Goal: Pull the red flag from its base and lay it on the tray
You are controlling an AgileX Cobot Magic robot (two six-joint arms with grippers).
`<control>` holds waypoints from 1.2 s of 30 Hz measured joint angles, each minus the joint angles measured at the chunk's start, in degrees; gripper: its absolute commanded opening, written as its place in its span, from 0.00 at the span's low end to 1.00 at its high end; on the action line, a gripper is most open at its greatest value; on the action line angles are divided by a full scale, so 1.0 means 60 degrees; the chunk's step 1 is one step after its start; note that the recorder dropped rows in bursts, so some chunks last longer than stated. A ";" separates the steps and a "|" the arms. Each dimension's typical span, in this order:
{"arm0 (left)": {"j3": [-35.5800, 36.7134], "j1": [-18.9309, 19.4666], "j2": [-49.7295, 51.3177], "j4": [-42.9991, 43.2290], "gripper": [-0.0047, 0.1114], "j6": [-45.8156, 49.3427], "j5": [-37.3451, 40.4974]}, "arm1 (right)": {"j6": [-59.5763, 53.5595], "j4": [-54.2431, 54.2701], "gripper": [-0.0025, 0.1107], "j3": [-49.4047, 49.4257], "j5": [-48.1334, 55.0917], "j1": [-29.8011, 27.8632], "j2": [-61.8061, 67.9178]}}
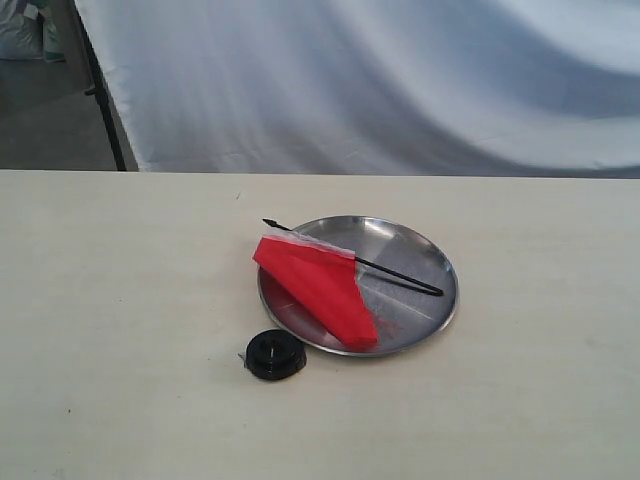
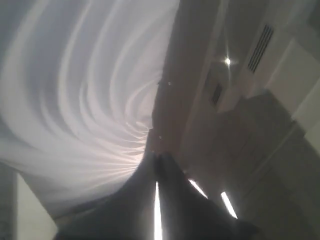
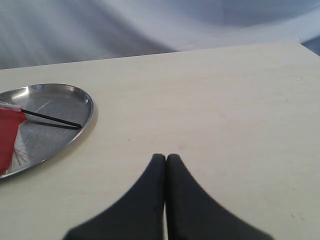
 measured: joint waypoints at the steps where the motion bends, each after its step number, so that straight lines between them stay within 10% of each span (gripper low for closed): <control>1: 0.0000 0.0000 0.0000 -0.0548 0.04 0.0000 0.0104 | 0.0000 0.0000 0.02 0.0000 0.0000 0.0000 0.0000; 8: 0.0000 0.0000 0.0000 -0.4194 0.04 0.0000 0.2126 | 0.0000 0.0000 0.02 0.0000 0.0000 0.0000 0.0000; 22: 0.0000 0.0000 0.0000 -0.4230 0.04 0.0500 0.4650 | 0.0000 0.0000 0.02 0.0000 0.0000 0.0000 0.0000; 36: 0.0000 0.0000 0.0000 -0.1106 0.04 1.3766 0.6688 | 0.0000 0.0000 0.02 0.0000 0.0000 0.0000 0.0000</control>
